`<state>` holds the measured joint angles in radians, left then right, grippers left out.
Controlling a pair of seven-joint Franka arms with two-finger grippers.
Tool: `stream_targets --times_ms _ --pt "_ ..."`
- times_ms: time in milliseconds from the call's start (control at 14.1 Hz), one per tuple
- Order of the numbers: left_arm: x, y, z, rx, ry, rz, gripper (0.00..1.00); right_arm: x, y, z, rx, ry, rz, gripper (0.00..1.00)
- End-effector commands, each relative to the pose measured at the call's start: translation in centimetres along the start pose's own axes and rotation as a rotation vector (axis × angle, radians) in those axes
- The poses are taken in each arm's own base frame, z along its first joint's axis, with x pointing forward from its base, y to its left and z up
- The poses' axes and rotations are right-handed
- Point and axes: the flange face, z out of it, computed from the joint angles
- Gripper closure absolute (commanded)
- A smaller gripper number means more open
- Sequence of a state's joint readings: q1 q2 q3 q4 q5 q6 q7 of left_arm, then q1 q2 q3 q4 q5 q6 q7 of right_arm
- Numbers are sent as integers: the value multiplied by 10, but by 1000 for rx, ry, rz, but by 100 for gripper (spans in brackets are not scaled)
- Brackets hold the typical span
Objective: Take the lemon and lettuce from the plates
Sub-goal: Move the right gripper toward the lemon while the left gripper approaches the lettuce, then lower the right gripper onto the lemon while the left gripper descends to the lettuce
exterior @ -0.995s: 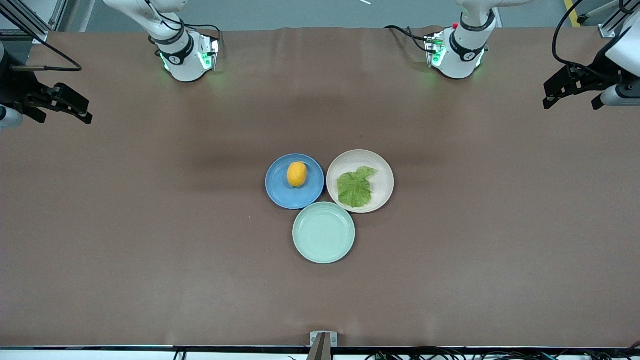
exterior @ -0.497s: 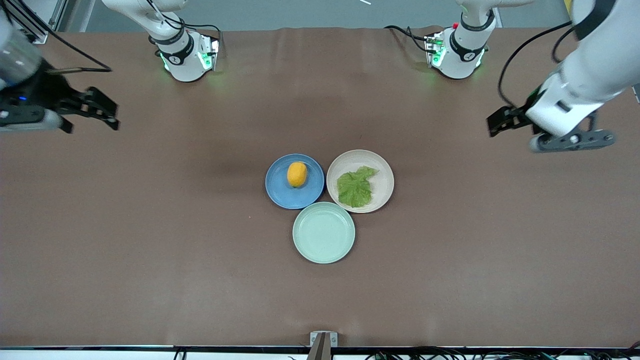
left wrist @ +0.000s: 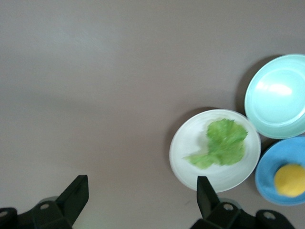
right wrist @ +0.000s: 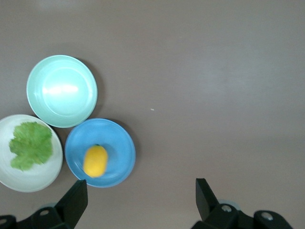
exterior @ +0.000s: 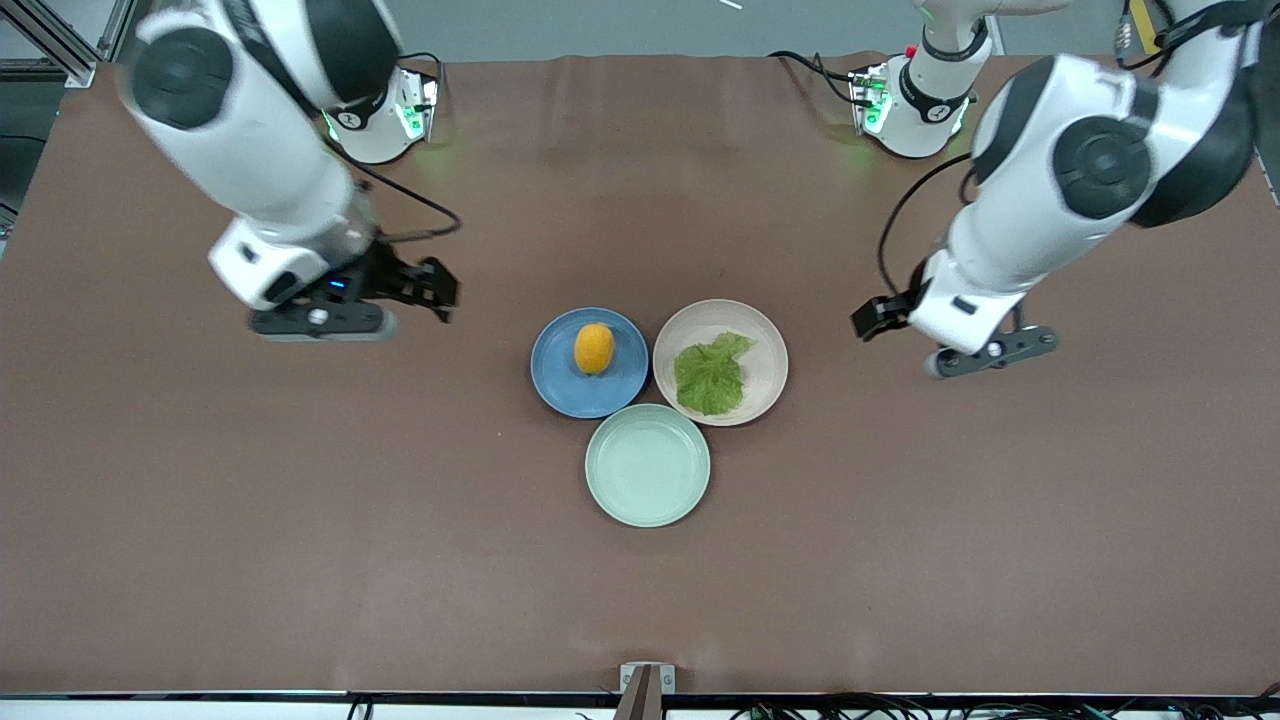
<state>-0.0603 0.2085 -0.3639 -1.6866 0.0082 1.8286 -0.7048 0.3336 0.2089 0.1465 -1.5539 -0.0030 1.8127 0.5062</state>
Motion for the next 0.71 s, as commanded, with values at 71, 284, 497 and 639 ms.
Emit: stream_targets --times_ms 71,284,497,639 --pt "-18 33 50 -12 13 -131 0 -23 -49 62 -40 -78 -37 0" --pt "-28 55 78 -28 7 -241 0 -53 -102 105 -48 -93 -13 0" --pt "-35 67 106 -36 -2 -266 0 -72 -111 167 -9 -50 -34 0" --pt "-51 78 140 -61 4 -289 2 -75 -111 199 -13 -64 -35 0"
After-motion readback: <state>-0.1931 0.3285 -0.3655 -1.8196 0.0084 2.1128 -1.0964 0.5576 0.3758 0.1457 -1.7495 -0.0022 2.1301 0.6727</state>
